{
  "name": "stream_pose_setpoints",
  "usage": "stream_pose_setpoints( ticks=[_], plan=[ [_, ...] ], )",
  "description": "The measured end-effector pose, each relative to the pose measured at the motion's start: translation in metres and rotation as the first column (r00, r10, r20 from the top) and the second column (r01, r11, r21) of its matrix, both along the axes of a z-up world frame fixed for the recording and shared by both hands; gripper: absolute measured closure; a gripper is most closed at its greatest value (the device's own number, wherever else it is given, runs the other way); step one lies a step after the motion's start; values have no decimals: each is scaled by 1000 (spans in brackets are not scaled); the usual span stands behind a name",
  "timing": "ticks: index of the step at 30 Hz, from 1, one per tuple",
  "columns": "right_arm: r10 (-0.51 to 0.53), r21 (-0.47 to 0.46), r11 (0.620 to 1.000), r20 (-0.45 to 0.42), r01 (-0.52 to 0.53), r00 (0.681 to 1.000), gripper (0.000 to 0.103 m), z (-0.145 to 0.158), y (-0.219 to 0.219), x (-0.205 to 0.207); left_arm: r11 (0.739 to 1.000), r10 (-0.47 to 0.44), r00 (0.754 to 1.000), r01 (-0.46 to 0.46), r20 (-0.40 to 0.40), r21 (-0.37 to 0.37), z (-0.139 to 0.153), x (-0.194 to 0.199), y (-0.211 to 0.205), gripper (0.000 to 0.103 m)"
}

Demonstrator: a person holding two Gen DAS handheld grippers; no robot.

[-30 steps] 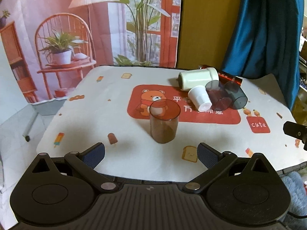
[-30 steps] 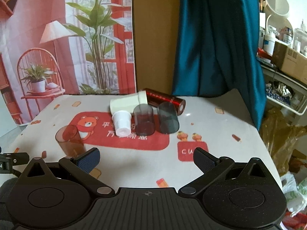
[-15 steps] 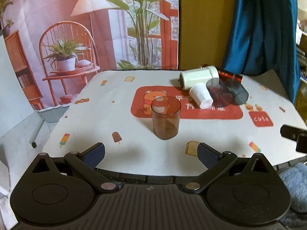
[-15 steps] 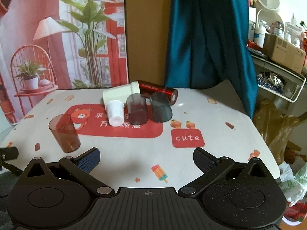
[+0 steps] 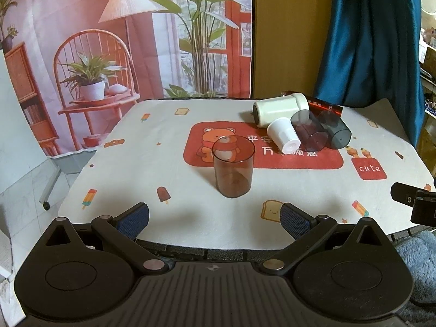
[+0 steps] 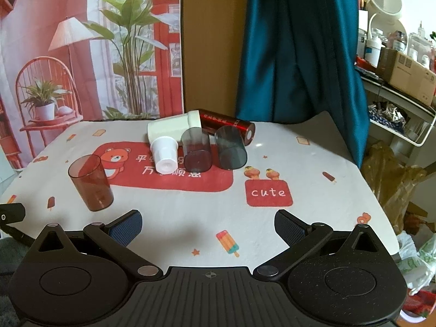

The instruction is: Flip cup upright

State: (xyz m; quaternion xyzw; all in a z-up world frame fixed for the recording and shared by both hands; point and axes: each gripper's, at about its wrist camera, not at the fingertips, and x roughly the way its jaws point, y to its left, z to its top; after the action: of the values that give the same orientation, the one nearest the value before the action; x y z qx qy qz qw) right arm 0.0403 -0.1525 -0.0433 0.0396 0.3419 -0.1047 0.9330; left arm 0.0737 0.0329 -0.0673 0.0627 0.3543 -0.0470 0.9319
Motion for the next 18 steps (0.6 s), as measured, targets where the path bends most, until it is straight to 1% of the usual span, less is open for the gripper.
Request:
stream_pose_setpoints(
  ticks=[9, 18],
  plan=[
    [-4, -2, 1000, 10, 4, 1000, 0, -3, 0, -1, 1000, 8, 1000, -8, 2, -2, 0, 0, -1, 0],
    [-4, 2, 1000, -1, 4, 1000, 0, -5, -1, -1, 1000, 4, 1000, -4, -8, 4, -1, 1, -2, 0]
  ],
)
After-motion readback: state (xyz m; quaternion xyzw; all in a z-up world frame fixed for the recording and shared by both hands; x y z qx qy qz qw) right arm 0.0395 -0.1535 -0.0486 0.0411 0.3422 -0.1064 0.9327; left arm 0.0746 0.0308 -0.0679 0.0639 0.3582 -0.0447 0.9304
